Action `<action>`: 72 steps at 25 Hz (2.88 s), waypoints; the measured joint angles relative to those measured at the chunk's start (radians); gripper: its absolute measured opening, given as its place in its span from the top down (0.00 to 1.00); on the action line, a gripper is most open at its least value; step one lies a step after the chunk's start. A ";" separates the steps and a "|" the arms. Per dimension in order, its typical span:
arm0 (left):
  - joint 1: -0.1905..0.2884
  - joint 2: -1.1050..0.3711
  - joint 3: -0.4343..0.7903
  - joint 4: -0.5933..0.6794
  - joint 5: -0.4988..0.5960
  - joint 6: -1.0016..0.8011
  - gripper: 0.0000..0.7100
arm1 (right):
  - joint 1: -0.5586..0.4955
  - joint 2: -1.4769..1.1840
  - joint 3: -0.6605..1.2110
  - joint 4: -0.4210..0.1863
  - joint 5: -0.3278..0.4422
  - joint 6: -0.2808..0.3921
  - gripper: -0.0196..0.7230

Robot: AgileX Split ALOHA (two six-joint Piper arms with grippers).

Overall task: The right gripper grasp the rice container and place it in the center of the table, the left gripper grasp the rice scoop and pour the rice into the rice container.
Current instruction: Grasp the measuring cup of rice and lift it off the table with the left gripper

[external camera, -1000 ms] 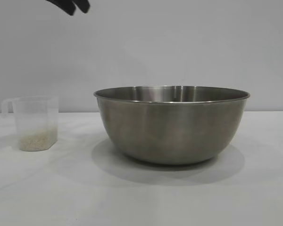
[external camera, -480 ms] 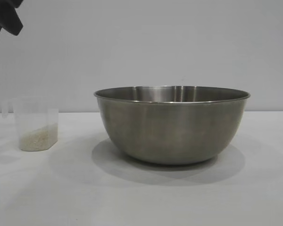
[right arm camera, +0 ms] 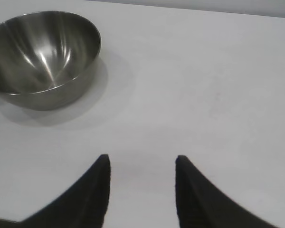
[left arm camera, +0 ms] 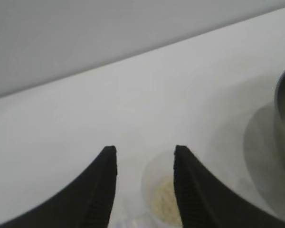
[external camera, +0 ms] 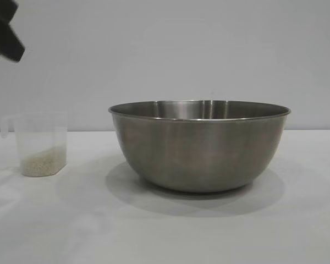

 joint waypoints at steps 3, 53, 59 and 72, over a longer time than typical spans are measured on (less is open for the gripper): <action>0.000 0.006 0.069 -0.052 -0.112 -0.004 0.68 | 0.000 0.000 0.000 0.000 0.000 0.000 0.62; 0.000 0.577 0.063 -0.177 -0.653 0.001 0.68 | -0.006 0.000 0.000 0.000 0.000 0.000 0.62; 0.000 0.580 0.009 -0.177 -0.653 0.001 0.68 | -0.006 0.000 0.000 0.000 0.000 0.000 0.62; 0.000 0.641 -0.094 -0.117 -0.651 0.034 1.00 | -0.006 0.000 0.000 0.000 0.000 0.000 0.62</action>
